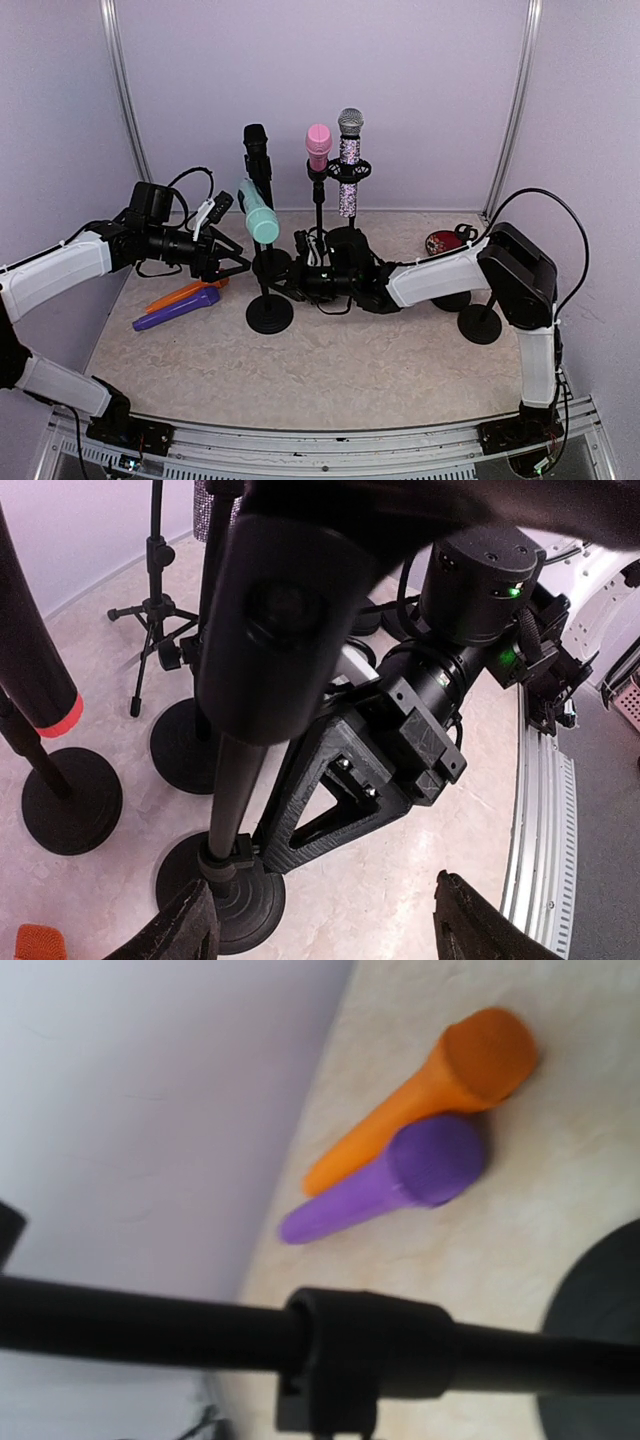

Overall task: Remove the microphone from the stand
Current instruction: Unscrew the knob on the stand of the microphone stand.

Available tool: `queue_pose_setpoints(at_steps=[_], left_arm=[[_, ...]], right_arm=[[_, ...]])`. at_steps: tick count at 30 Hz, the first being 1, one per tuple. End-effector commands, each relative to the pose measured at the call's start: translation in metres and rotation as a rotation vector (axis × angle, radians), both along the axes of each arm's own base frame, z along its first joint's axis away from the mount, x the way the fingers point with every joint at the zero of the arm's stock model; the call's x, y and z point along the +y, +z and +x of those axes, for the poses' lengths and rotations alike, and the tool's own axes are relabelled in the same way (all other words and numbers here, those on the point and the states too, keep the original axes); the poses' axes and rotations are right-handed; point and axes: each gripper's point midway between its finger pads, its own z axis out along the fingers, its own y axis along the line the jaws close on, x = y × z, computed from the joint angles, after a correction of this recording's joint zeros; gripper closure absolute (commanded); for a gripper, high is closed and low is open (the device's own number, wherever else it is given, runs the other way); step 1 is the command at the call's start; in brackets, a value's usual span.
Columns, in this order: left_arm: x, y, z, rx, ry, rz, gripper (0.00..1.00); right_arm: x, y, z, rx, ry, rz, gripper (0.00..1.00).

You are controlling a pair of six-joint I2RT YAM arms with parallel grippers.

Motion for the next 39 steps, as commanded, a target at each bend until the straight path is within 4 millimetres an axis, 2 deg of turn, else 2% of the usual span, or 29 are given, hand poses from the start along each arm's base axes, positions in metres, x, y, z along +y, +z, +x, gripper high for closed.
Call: queue_pose_setpoints(at_steps=[1,5,11,19,21,24,28,30,33,39], left_arm=[[-0.003,0.009,0.006,-0.032,0.003,-0.013,0.28],[-0.001,0.008,0.009,-0.032,0.012,-0.013,0.29],[0.004,0.010,0.018,-0.023,0.039,-0.029,0.31],[0.006,0.017,0.025,-0.024,0.064,-0.062,0.31],[0.006,0.022,0.027,-0.030,0.067,-0.077,0.31],[0.004,0.027,0.028,-0.041,0.065,-0.087,0.29],[0.000,0.034,0.033,-0.052,0.059,-0.091,0.28],[-0.001,0.037,0.036,-0.061,0.063,-0.096,0.28],[-0.003,0.041,0.041,-0.064,0.071,-0.114,0.28],[-0.012,0.049,0.039,-0.078,0.044,-0.149,0.28]], right_arm=[[-0.011,-0.018,0.009,-0.159,-0.063,-0.281,1.00],[-0.012,-0.029,0.009,-0.252,-0.081,-0.430,1.00],[-0.008,-0.025,0.001,-0.426,-0.090,-0.584,1.00],[-0.009,0.011,0.004,-0.619,-0.098,-0.709,0.99],[-0.011,0.018,0.004,-0.647,-0.098,-0.728,0.87],[-0.013,0.030,0.005,-0.683,-0.103,-0.728,0.62],[-0.016,0.065,0.004,-0.750,-0.132,-0.663,0.40],[-0.018,0.081,0.001,-0.788,-0.147,-0.618,0.34],[-0.026,0.101,-0.011,-0.892,-0.168,-0.558,0.31],[-0.042,0.151,-0.042,-1.200,-0.310,-0.447,0.29]])
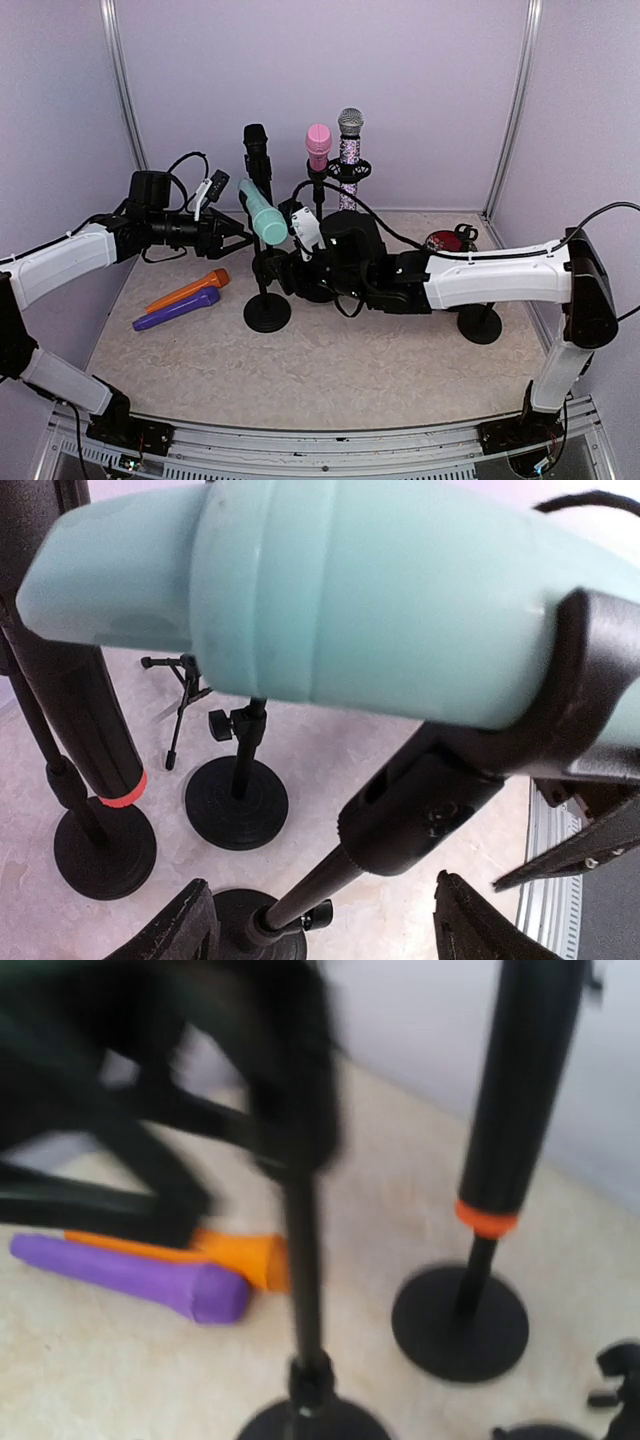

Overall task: Remove the microphone from the stand
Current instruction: Unscrew the knob on the stand of the microphone stand, then hold the microphone stand with the microphone at the center of the board, then remove the microphone from the microphone stand.

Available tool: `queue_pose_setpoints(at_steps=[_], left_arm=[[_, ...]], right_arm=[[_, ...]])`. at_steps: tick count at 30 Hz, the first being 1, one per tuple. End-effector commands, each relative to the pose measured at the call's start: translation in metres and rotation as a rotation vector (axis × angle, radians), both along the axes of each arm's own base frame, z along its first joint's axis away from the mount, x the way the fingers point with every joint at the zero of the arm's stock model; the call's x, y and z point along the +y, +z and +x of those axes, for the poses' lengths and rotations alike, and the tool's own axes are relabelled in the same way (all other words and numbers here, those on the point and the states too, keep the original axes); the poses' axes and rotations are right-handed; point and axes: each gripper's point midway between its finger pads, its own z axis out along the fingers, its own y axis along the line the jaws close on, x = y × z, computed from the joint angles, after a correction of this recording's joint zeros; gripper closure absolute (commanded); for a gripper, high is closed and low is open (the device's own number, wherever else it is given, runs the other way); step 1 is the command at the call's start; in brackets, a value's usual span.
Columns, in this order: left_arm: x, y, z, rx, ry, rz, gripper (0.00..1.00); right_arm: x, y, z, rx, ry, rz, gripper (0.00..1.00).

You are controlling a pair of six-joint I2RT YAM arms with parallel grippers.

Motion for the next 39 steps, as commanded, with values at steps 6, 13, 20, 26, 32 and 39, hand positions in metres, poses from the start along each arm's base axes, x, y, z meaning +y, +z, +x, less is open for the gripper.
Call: queue_pose_setpoints(at_steps=[6,13,20,26,32,39], left_arm=[[-0.024,0.026,-0.005,-0.067,-0.080,-0.057,0.29],[-0.027,0.024,0.000,-0.063,-0.076,-0.065,0.38],[-0.028,0.020,-0.002,-0.071,-0.084,-0.045,0.56],[-0.029,0.020,0.001,-0.073,-0.067,-0.042,0.68],[-0.027,0.014,0.008,-0.068,-0.020,-0.029,0.80],[-0.022,0.008,0.021,-0.063,0.051,-0.005,0.92]], right_arm=[[0.014,0.098,-0.041,-0.550,-0.038,0.066,0.29],[0.016,0.124,-0.038,-0.677,-0.141,0.102,0.29],[0.028,0.145,-0.043,-0.812,-0.192,0.085,0.44],[0.033,0.156,-0.063,-0.941,-0.227,0.034,0.80],[0.025,0.162,-0.085,-0.995,-0.241,0.028,0.93],[0.010,0.173,-0.112,-0.996,-0.222,0.052,0.94]])
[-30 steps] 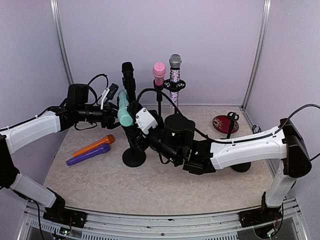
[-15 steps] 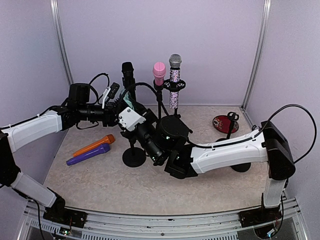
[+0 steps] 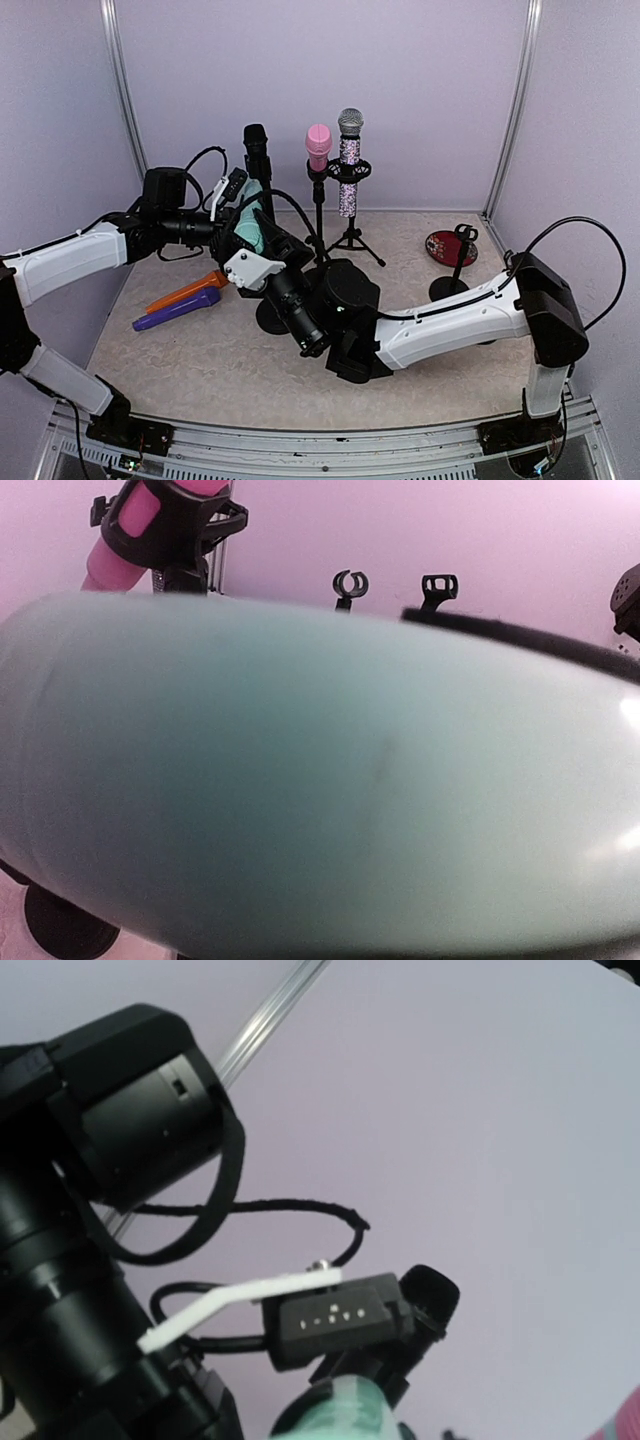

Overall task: Remove the microphone from the stand
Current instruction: Remove the microphone from the microphone stand.

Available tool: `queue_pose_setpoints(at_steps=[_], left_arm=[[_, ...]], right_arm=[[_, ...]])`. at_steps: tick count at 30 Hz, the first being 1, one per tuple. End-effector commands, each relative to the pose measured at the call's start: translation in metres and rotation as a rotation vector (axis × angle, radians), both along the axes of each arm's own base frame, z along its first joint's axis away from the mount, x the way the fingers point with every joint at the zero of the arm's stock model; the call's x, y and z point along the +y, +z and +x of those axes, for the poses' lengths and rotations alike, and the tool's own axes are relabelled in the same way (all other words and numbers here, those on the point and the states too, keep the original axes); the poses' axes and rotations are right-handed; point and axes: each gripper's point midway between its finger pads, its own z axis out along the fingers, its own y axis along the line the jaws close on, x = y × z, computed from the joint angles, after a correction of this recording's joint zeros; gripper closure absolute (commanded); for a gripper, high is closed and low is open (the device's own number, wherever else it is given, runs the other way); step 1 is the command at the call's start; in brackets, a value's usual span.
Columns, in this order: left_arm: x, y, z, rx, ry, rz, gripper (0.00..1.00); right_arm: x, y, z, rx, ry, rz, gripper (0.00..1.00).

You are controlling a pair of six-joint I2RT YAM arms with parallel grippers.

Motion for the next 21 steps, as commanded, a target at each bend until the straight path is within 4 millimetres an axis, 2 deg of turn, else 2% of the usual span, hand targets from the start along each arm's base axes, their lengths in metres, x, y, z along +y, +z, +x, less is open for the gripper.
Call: queue_pose_setpoints(at_steps=[1,6,13,21], left_arm=[[0.015,-0.008,0.035,0.005,0.168,0.033,0.93],[0.017,-0.018,0.037,0.020,0.188,0.057,0.97],[0.016,-0.022,0.040,0.044,0.202,0.064,1.00],[0.021,-0.029,0.053,0.059,0.280,0.082,1.00]], right_arm=[[-0.030,0.058,-0.044,-0.069,0.042,0.128,0.94],[-0.051,0.069,-0.061,-0.030,0.060,0.174,0.95],[-0.063,0.080,-0.081,-0.001,0.093,0.188,0.95],[-0.075,0.089,-0.092,0.008,0.112,0.215,0.96]])
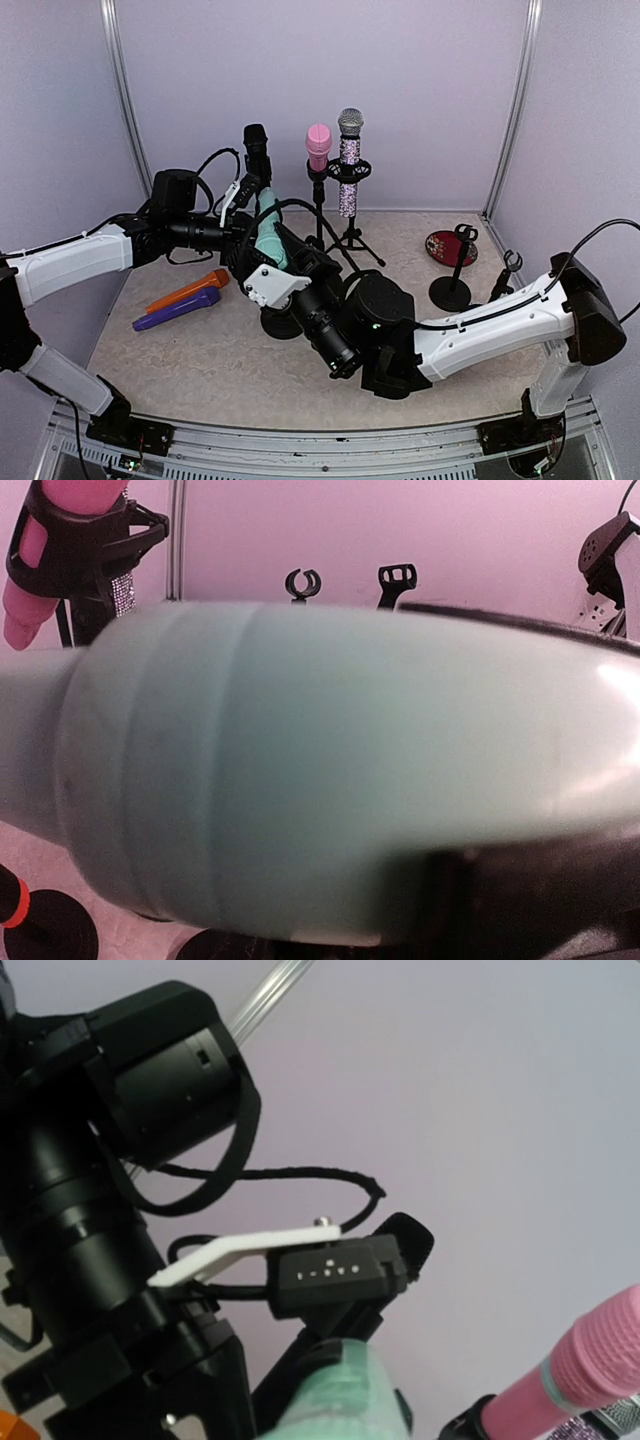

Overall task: Remove the microphone from the stand
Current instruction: Remove the microphone from the microphone stand, then pass from the right arm to the left

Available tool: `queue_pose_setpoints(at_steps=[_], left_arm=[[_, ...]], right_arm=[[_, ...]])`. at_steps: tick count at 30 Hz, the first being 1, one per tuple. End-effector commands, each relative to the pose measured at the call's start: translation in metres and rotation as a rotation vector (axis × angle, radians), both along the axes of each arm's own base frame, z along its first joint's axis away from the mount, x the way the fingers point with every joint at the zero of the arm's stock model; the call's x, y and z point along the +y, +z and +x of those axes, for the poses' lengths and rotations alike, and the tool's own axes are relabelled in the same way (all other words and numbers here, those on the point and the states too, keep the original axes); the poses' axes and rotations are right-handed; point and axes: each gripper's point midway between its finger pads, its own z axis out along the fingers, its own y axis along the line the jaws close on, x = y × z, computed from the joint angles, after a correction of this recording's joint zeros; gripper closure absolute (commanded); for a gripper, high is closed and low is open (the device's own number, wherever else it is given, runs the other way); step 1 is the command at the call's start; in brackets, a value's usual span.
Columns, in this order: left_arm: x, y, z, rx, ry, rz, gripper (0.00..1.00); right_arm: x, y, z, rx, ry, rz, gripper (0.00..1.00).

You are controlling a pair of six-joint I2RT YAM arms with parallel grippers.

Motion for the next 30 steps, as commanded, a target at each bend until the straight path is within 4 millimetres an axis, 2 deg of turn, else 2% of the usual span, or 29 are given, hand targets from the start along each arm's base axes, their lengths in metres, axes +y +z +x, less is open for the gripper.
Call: queue_pose_setpoints(at_steps=[1,11,17,18,19,22,24,25,30], left_arm=[[0.045,-0.028,0.074,0.091,0.385,0.082,1.00],[0.045,-0.034,0.076,0.105,0.393,0.093,1.00],[0.038,-0.035,0.066,0.111,0.336,0.096,1.00],[0.035,-0.034,0.062,0.114,0.313,0.095,0.97],[0.033,-0.034,0.058,0.122,0.290,0.095,0.88],[0.030,-0.022,0.043,0.101,0.218,0.087,0.31],[0.033,-0.010,0.032,0.058,0.188,0.087,0.09],[0.036,-0.007,0.028,0.044,0.181,0.098,0.02],[0.067,0.017,0.019,-0.037,0.185,0.136,0.01]], right_arm=[[-0.041,0.092,-0.060,-0.042,0.133,0.301,0.96],[-0.059,0.103,-0.081,-0.019,0.147,0.322,0.97],[-0.067,0.102,-0.085,0.003,0.138,0.326,0.98],[-0.067,0.102,-0.084,0.010,0.138,0.327,0.98],[-0.068,0.102,-0.083,0.020,0.136,0.331,0.98],[-0.068,0.097,-0.076,0.071,0.124,0.334,0.98],[-0.064,0.089,-0.068,0.133,0.123,0.327,0.98],[-0.061,0.087,-0.061,0.190,0.130,0.350,0.99],[-0.042,0.081,-0.049,0.379,0.235,0.361,0.99]])
